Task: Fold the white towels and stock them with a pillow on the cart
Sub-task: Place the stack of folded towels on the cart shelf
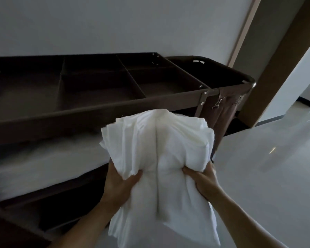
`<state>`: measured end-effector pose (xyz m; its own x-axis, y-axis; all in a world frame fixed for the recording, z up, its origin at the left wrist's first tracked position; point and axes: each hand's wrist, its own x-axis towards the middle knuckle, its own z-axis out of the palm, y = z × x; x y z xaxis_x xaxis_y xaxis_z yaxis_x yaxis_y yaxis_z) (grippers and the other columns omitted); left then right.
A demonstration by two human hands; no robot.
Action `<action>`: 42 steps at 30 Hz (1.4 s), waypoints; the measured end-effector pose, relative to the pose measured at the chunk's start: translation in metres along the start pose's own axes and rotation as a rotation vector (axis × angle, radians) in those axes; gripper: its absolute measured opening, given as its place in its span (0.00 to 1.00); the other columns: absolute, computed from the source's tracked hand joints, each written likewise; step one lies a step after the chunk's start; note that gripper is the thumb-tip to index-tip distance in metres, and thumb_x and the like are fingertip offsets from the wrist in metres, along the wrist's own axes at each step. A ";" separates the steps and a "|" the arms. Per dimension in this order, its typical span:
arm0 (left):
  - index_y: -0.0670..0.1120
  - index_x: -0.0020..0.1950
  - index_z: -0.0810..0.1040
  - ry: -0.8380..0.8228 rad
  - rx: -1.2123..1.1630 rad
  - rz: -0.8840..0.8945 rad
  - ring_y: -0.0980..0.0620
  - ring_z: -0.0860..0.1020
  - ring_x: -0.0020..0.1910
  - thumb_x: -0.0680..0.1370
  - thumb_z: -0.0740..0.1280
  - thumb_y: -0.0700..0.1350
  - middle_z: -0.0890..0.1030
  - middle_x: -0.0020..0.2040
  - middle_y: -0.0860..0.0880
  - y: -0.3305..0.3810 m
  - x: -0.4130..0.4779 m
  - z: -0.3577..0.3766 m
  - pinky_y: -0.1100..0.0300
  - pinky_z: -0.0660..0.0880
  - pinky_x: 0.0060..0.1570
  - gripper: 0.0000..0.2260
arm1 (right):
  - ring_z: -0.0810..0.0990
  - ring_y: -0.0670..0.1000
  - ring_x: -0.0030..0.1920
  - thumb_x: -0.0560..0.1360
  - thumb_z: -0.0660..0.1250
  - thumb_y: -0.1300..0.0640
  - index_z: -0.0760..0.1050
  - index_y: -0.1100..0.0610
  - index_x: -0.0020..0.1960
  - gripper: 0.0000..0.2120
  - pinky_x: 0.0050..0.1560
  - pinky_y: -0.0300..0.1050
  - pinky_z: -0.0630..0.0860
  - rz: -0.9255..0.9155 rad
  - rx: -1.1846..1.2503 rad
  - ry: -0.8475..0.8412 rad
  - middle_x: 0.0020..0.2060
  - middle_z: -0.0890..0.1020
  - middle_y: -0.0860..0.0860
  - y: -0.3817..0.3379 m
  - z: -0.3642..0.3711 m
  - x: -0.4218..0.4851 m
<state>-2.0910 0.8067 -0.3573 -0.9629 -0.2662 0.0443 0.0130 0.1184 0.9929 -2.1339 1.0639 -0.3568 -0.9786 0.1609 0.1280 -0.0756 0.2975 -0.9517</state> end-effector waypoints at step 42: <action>0.59 0.77 0.30 -0.248 1.382 0.004 0.33 0.42 0.79 0.73 0.51 0.66 0.43 0.82 0.47 -0.013 0.149 0.111 0.32 0.43 0.72 0.40 | 0.70 0.68 0.64 0.79 0.60 0.62 0.57 0.72 0.72 0.26 0.62 0.57 0.71 -0.288 -0.966 -0.326 0.66 0.67 0.68 -0.038 0.062 0.187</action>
<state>-2.2646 0.8720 -0.3761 -0.9873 -0.1071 -0.1176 -0.1167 0.9902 0.0773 -2.3257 1.0248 -0.3139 -0.9628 -0.2524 0.0963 -0.2689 0.9293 -0.2532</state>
